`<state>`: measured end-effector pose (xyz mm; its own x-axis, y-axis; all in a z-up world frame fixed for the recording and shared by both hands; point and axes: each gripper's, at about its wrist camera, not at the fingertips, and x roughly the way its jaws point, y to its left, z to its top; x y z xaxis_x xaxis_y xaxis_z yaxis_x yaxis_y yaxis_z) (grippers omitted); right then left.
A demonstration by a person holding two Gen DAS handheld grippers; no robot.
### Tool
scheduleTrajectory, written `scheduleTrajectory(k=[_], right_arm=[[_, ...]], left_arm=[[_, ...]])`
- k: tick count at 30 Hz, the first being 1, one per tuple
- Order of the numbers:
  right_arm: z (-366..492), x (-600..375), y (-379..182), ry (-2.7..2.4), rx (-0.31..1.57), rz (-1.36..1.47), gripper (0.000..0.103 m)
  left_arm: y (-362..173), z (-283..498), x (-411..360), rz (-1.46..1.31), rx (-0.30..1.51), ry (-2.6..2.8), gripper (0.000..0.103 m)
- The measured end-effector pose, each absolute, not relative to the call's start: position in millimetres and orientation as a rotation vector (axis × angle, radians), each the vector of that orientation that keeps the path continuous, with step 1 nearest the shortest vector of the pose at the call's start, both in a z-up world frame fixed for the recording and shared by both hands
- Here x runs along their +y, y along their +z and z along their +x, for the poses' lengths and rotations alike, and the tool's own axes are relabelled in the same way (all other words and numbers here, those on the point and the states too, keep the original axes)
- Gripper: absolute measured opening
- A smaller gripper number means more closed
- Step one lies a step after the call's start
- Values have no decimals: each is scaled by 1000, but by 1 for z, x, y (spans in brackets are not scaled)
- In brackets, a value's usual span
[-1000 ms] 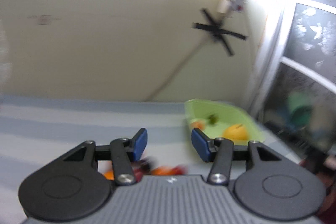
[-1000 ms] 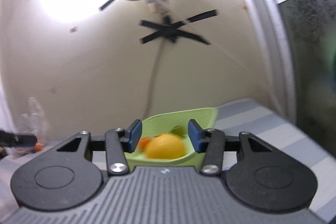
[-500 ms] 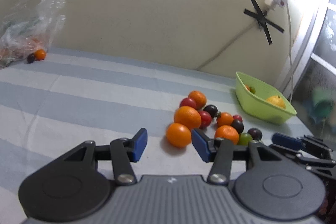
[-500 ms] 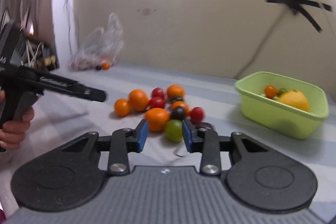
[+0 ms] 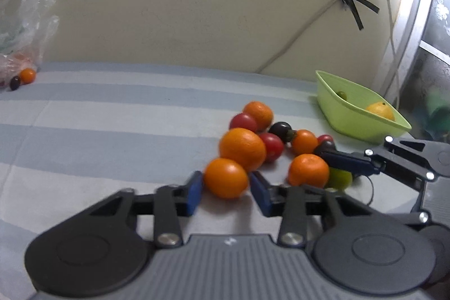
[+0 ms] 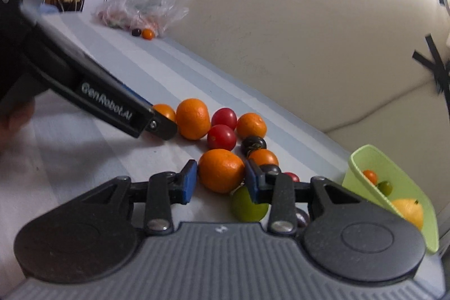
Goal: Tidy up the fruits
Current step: 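Grasp an orange tangerine with the left gripper while the right grasps another orange fruit, then carry both orange fruits into the green basin and open both grippers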
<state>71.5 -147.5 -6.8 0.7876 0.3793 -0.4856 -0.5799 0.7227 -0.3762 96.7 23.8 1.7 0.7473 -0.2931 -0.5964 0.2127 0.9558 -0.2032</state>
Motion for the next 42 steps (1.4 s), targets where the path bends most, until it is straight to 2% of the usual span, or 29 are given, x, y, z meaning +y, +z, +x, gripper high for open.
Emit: scheduleTrajectory(k=[10,18,23,25,27,28,38,41,42], right_arm=[[12,-183,19,599,349,-391,37],[-13,-206,2,545,433,-353,38],[-13,-208,-3,540,442,-341,41],[-13,-208,-4,547,446,-327,47],[-11,-210,-5,553,455,-312,48],[-10,-209,-6,550,469,-312,51],[0,-219,-7,566,540,-215,52],[1,-219,-7,587,536,-219,49],[1,-218,-7,597,535,-218,46]], left_arm=[[16,35,28,-164,628,-389,34],[6,11,1,-124,669,-486,35],[2,8,-10,-92,674,-467,36],[2,8,-8,-96,674,-469,43],[4,9,-7,-93,663,-458,55],[4,8,-7,-86,655,-449,56],[2,9,-12,-52,642,-444,56],[1,9,-12,-50,640,-445,51],[1,9,-12,-49,640,-448,41]])
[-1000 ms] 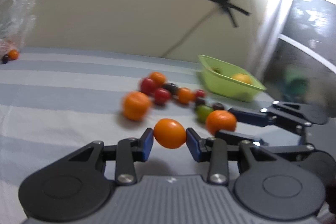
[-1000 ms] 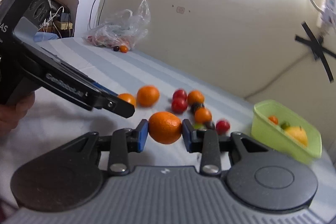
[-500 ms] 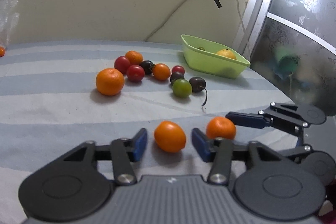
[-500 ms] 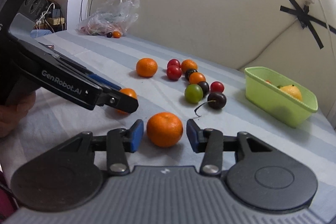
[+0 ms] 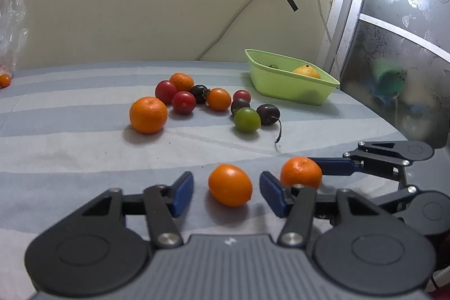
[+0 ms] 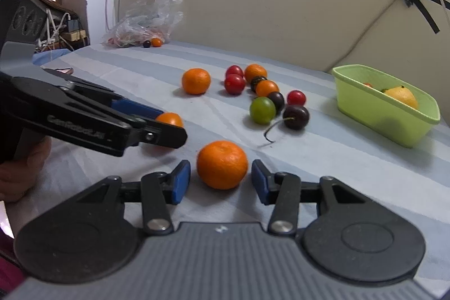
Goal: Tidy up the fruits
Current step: 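Carry both orange fruits into the green basin and open both grippers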
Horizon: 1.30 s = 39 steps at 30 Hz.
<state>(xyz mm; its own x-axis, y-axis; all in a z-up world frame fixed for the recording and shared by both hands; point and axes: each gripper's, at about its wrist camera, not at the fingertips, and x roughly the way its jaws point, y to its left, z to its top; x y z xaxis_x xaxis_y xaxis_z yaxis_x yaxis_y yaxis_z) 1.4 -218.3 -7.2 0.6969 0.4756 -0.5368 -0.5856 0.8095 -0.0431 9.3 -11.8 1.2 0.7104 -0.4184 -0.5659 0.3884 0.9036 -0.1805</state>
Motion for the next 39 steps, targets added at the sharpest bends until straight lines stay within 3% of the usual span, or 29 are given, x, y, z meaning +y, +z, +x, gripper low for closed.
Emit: scheduleTrajectory(k=[2,12,19,26,27,29,33,39], right_arm=[[2,-217,-6,598,522,-225,40],[14,-237,18,558,398,-154,40],[71,-282,42,353,299,-44,40],[117,-290,30,240,301,-85,41],[118,-291,28,227,294,-85,42],[118,-294,23,213,275,-74,54],[112,-303,26,193,240,-59,54],[105,-323,29,125,215,83,54]], left_arm=[[1,10,-13,-45,642,-461,34],[29,30,-24,-43,591,-518,34],[67,101,-79,3,504,-582,34],[63,180,-136,-14,566,-597,35],[60,185,-138,-17,576,-592,35],[54,193,-145,-10,594,-587,37],[47,199,-149,-2,597,-577,48],[64,184,-123,-75,547,-564,48]])
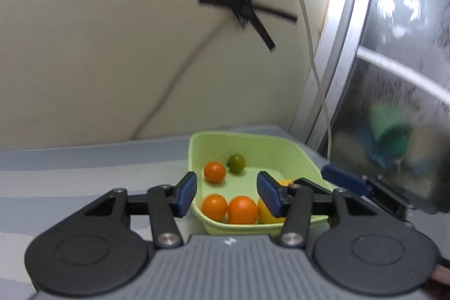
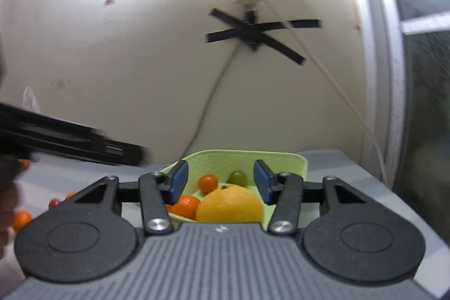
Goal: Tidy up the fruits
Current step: 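Carry both orange fruits into the green basin and open both grippers, then grasp a green cherry tomato with the right gripper while the left grasps a tangerine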
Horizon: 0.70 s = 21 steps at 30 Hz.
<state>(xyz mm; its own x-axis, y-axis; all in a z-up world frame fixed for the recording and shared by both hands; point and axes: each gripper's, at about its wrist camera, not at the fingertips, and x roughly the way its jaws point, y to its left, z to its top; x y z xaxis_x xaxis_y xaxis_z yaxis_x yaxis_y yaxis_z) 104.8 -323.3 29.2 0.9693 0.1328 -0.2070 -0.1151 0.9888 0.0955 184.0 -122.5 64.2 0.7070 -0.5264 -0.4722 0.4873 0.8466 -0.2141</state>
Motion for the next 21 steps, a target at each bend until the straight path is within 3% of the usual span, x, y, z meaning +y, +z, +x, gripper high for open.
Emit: scheduleTrajectory(k=[3,7,16,21], right_arm=[[107,-332,29,85,210,136,54],[99,-336,30,66,200,178,54],[73,-318,25,205,289,221,53],[48,-288,16,312,372,200,44]], left_arm=[[76,163,-88,-119,502,-526,54],[81,129,-39,-129,468,-415,54],[43,63,56,-164,537,-174,54],[23,51,89,-238,584,-122,54]])
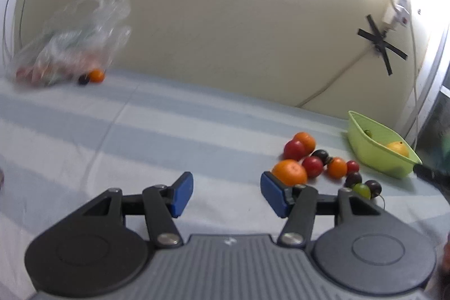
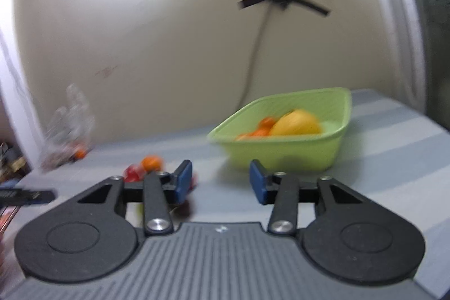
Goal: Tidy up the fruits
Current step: 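Grasp a green cherry tomato with the right gripper while the left grasps a tangerine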
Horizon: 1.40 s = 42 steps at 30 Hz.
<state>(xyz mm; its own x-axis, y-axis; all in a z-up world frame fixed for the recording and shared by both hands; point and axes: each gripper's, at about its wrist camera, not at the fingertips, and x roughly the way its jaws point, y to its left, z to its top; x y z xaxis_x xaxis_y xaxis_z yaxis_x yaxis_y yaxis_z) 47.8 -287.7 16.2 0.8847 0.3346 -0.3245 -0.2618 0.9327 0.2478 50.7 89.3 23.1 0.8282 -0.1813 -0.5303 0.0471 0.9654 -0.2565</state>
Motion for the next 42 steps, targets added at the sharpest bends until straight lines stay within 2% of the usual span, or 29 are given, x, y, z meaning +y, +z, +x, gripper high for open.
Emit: scheduleTrajectory(k=[6,8,11,15,17,19,20,24,29,38,41,42], right_arm=[[38,-224,17,424,398,-47,40],[42,-205,15,443,411,-137,40],[50,-182,6,420,419,-285,40],[68,-176,-1,419,488,-329,37],[70,-171,-2,414,485,-368,35],[71,-167,-3,400,481,-400,30],[68,-167,-3,403,477,-398,30],[49,-175,1,422,449,-331,29],[7,-197,13,437,405,-241,30],[-10,-238,2,350,498,-156,30],[-10,-241,-2,356,525,-118,32],[-12,-242,-2,360,523,-119,32]], left_arm=[[20,61,69,-192,580,-226,55],[18,68,56,-163,584,-258,59],[15,84,41,-132,598,-278,60],[6,99,34,-126,635,-279,63],[6,101,33,-130,628,-278,60],[6,101,28,-115,620,-297,51],[6,100,25,-109,620,-319,40],[8,87,11,-22,599,-305,39],[13,53,12,-135,615,-424,39],[6,18,-26,-89,630,-532,41],[8,14,-29,-71,620,-488,57],[9,13,-29,-68,614,-481,57]])
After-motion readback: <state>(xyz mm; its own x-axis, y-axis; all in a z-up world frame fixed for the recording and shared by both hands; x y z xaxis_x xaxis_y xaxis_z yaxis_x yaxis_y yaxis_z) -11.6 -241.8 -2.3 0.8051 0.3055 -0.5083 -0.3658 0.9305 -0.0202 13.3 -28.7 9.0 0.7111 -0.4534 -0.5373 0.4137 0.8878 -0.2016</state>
